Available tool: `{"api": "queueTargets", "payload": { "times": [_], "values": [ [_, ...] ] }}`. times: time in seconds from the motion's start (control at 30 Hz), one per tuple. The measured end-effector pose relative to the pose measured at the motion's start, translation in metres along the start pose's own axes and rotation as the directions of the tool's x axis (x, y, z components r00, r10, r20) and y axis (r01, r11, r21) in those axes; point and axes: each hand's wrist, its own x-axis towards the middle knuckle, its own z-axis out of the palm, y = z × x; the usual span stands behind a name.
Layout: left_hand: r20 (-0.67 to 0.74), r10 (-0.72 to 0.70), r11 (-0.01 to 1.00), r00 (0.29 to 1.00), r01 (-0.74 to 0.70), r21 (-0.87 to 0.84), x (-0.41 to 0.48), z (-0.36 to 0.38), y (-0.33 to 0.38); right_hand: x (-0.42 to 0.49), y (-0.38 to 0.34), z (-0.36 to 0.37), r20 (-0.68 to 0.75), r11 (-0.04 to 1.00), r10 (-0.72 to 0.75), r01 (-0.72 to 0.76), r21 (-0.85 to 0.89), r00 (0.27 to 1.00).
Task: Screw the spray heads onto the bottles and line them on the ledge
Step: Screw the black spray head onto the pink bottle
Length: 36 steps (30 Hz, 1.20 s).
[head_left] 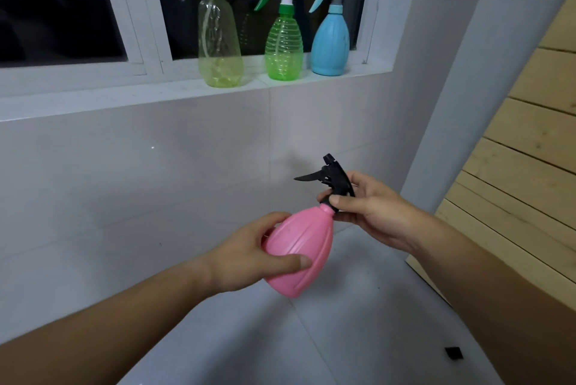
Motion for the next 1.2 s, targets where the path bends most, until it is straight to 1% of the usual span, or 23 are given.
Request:
{"api": "queueTargets", "payload": {
  "times": [0.17, 0.33, 0.5, 0.63, 0.7, 0.8, 0.87, 0.97, 1.0, 1.1, 1.13, 1.2],
  "values": [
    [0.062, -0.023, 0.998, 0.998, 0.026, -0.058, 0.002, -0.001, -0.001, 0.000, 0.004, -0.009, 0.092, 0.998, 0.007, -0.001, -0.065, 0.996],
    [0.056, -0.047, 0.995, 0.997, 0.051, -0.083, 0.003, -0.001, 0.001, 0.003, 0.009, -0.008, 0.088, 0.995, -0.014, 0.022, -0.096, 0.996],
    [0.012, -0.041, 0.998, 0.999, 0.040, 0.047, 0.006, 0.003, -0.003, 0.005, 0.017, -0.004, 0.025, 0.959, -0.009, 0.016, -0.283, 1.000],
    [-0.054, -0.004, 0.978, 0.999, 0.015, 0.208, 0.004, 0.007, 0.003, 0.009, 0.020, 0.000, -0.040, 0.934, 0.009, -0.023, -0.356, 0.999],
    [-0.085, 0.011, 0.968, 0.996, 0.011, 0.249, 0.003, 0.010, 0.007, 0.009, 0.020, 0.001, -0.068, 0.922, 0.004, -0.030, -0.385, 0.998],
    [-0.091, 0.021, 0.968, 0.996, 0.003, 0.252, 0.005, 0.011, 0.009, 0.009, 0.020, 0.003, -0.090, 0.926, -0.027, -0.009, -0.377, 0.996],
    [-0.091, 0.023, 0.968, 0.996, 0.000, 0.251, 0.006, 0.010, 0.010, 0.010, 0.019, 0.004, -0.116, 0.952, -0.032, -0.005, -0.305, 0.993],
    [-0.091, 0.051, 0.959, 0.995, -0.024, 0.282, 0.007, 0.009, 0.008, 0.010, 0.015, 0.006, -0.138, 0.985, 0.003, -0.026, -0.170, 0.990],
    [-0.091, 0.062, 0.951, 0.994, -0.031, 0.308, 0.007, 0.009, 0.007, 0.009, 0.012, 0.006, -0.130, 0.983, 0.001, -0.025, -0.183, 0.992],
    [-0.089, 0.073, 0.940, 0.993, -0.038, 0.340, 0.006, 0.009, 0.005, 0.006, 0.005, 0.001, -0.129, 0.934, 0.009, -0.054, -0.353, 0.992],
    [-0.089, 0.072, 0.936, 0.993, -0.036, 0.350, 0.005, 0.009, 0.005, 0.007, 0.005, 0.000, -0.139, 0.928, 0.012, -0.063, -0.367, 0.990],
    [-0.089, 0.069, 0.925, 0.994, -0.030, 0.378, 0.005, 0.009, 0.005, 0.008, 0.005, -0.001, -0.170, 0.946, 0.007, -0.062, -0.318, 0.985]
  ]
}}
